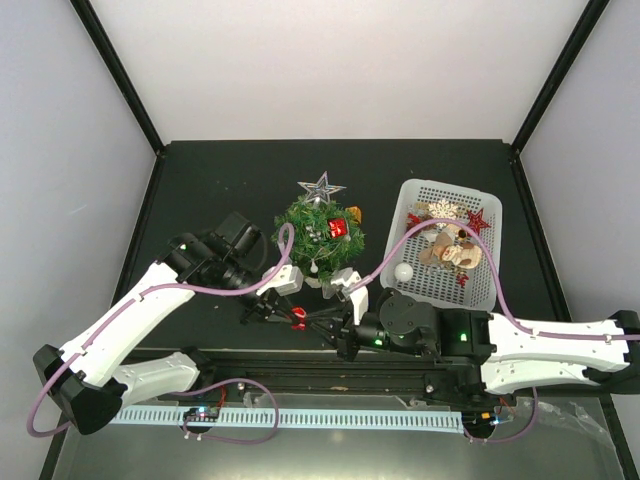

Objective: Decorate the small christmas tree

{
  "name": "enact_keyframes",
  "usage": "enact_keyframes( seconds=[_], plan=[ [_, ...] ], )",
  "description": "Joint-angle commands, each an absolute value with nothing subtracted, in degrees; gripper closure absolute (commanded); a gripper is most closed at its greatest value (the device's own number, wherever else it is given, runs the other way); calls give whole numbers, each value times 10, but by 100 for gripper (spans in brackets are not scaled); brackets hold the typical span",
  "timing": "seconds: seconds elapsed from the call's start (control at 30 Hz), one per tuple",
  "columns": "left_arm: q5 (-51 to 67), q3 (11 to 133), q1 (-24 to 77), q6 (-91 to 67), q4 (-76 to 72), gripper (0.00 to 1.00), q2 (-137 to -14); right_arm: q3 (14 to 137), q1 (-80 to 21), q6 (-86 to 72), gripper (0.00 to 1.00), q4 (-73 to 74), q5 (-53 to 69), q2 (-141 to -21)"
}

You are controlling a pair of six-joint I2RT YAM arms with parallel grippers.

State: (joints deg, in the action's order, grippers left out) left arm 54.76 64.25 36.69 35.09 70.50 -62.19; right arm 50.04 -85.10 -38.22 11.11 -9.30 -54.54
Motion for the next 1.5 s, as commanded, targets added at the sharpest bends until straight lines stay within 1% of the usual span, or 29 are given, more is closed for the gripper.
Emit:
enact_keyframes(
  seconds=[0.0,0.07,0.23,0.33,0.43,0.6,0.67,0.7,0.83,0.93,1.0,1.13,1.23,1.33,1.47],
  plan=[
    [519,652,363,342,691,98,-616,481,-854,-394,85,102,-117,-540],
    [512,652,363,340,689,98,-618,476,-854,-397,81,104,-122,-537],
    [486,651,363,334,682,98,-621,455,-854,-406,59,105,-139,-522],
    [469,650,363,332,680,99,-623,442,-854,-413,51,107,-153,-504],
    [451,649,364,331,677,98,-625,432,-854,-418,47,112,-173,-483],
    [419,644,363,328,677,99,-633,414,-854,-424,46,113,-203,-442],
    [425,644,364,328,679,99,-637,411,-854,-422,49,108,-203,-434],
    [431,644,363,328,679,98,-640,412,-854,-421,53,109,-202,-434],
    [455,652,364,320,683,98,-648,427,-854,-413,75,108,-171,-460],
    [493,663,362,323,697,98,-653,446,-854,-406,87,116,-149,-496],
    [529,672,360,331,716,98,-659,460,-854,-404,93,127,-151,-517],
    [623,689,341,366,763,99,-673,461,-854,-404,94,126,-171,-510],
    [633,692,321,366,765,98,-680,450,-854,-409,94,125,-191,-481],
    [641,693,258,355,760,98,-693,433,-854,-419,94,132,-218,-443],
    [660,708,152,377,790,98,-752,414,-854,-429,94,146,-238,-401]
  ],
)
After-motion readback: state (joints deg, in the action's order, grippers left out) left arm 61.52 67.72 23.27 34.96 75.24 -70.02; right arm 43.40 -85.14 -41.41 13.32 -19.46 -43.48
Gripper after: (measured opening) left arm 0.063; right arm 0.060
